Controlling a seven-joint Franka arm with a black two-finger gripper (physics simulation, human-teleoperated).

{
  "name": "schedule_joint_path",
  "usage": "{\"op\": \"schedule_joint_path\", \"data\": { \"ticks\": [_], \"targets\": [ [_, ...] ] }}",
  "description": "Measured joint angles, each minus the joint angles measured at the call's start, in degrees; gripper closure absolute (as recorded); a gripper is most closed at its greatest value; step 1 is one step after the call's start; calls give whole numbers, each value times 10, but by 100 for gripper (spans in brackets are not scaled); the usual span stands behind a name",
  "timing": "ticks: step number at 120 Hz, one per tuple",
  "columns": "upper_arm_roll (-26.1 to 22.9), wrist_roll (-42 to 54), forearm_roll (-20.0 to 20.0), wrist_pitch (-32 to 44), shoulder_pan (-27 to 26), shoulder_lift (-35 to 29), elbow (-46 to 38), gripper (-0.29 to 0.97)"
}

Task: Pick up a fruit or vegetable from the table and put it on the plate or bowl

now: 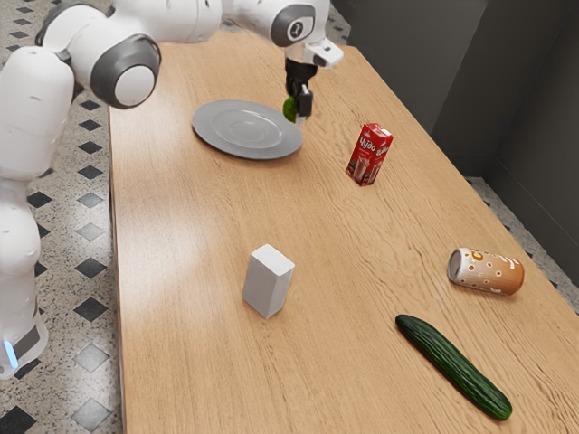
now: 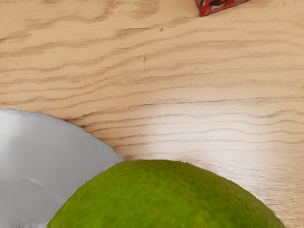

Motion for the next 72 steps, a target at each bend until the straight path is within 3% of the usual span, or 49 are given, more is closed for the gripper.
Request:
{"op": "schedule_joint_path", "data": {
  "ticks": [15,72],
  "targets": [
    [23,0,-1,-20,7,-7,-2,39],
    [40,0,-1,-66,41,-33,-26,38]
  ]
}}
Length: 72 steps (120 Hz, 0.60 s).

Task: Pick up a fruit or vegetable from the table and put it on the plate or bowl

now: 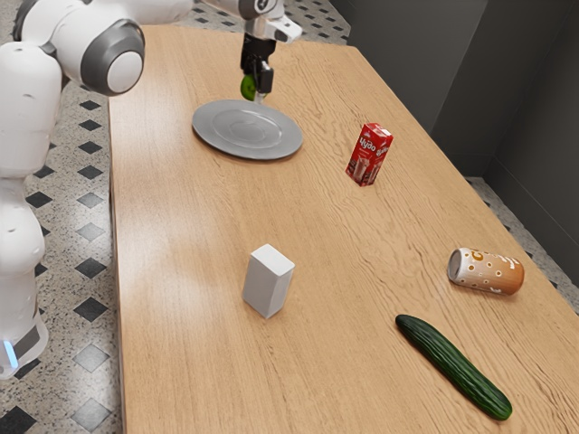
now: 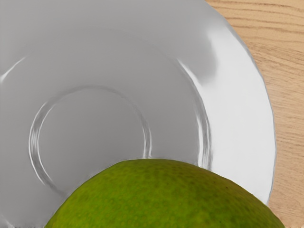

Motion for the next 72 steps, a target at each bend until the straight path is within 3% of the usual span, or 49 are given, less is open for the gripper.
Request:
{"op": "schedule_joint_path", "data": {
  "ticks": [18,25,40,72],
  "targets": [
    [-1,0,1,-2,0,1,0,38],
    [-1,0,-1,-3,0,1,0,24],
    [-2,1,-7,-5,0,2,0,12],
    [-3,-2,-8,-11,0,2,0,2]
  ]
}}
